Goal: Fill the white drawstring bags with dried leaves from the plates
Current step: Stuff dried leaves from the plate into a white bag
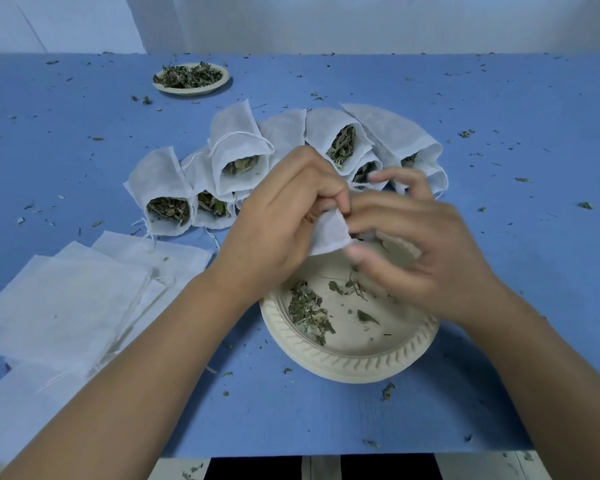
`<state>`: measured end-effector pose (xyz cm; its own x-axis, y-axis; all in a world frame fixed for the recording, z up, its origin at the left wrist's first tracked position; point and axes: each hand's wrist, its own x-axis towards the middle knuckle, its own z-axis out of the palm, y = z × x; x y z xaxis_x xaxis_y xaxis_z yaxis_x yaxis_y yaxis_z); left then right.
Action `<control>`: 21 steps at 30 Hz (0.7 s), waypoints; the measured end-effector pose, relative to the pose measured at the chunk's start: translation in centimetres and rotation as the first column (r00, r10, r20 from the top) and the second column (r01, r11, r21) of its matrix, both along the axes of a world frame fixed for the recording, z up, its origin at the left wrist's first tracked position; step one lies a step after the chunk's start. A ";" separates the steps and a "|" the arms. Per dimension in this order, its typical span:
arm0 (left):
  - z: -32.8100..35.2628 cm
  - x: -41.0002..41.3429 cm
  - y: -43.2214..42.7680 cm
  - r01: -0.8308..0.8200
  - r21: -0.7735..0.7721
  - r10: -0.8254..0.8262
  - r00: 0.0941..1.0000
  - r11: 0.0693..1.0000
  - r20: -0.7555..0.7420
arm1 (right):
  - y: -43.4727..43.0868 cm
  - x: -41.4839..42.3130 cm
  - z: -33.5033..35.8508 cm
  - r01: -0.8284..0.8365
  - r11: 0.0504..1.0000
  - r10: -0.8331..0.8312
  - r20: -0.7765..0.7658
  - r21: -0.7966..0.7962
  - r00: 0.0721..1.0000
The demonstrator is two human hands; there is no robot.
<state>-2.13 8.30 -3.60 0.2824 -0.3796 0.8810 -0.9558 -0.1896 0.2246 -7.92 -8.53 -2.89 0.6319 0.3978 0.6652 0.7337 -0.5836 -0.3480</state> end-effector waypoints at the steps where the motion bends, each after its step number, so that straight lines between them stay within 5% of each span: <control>1: 0.1 0.0 0.0 -0.004 -0.003 0.004 1.000 1.000 0.010 | -0.3 0.0 0.3 0.019 0.996 -0.023 0.043 0.086 0.999; 4: 0.0 -0.2 0.0 0.033 0.038 -0.034 0.999 0.999 0.025 | -0.1 0.0 0.3 -0.015 0.993 0.013 0.020 0.113 1.000; 7: -0.1 -0.5 -0.1 0.052 0.089 -0.052 0.999 0.995 -0.006 | 0.7 -0.1 -0.1 -0.144 0.988 0.152 -0.207 0.055 0.966; 10: 0.4 -0.2 0.1 -0.070 0.045 0.070 0.997 0.997 -0.010 | -0.7 0.1 0.4 -0.036 0.916 0.166 -0.296 0.399 0.941; 12: 0.6 0.0 0.5 -0.150 -0.002 0.150 0.988 0.989 -0.026 | -2.2 0.2 1.2 0.109 0.871 0.047 -0.302 0.478 0.952; 15: 0.6 0.1 0.8 -0.200 -0.024 0.198 0.979 0.980 -0.045 | -3.0 0.2 1.0 0.213 0.969 -0.146 -0.414 0.122 0.898; 18: 0.4 0.1 0.7 -0.182 -0.031 0.181 0.982 0.983 -0.049 | -2.4 0.1 0.5 0.037 0.991 -0.113 -0.663 -0.128 0.740; 21: 0.4 0.1 0.6 -0.169 -0.048 0.166 0.985 0.985 -0.045 | -1.5 -0.2 0.9 -0.136 0.984 0.168 -0.859 0.116 0.483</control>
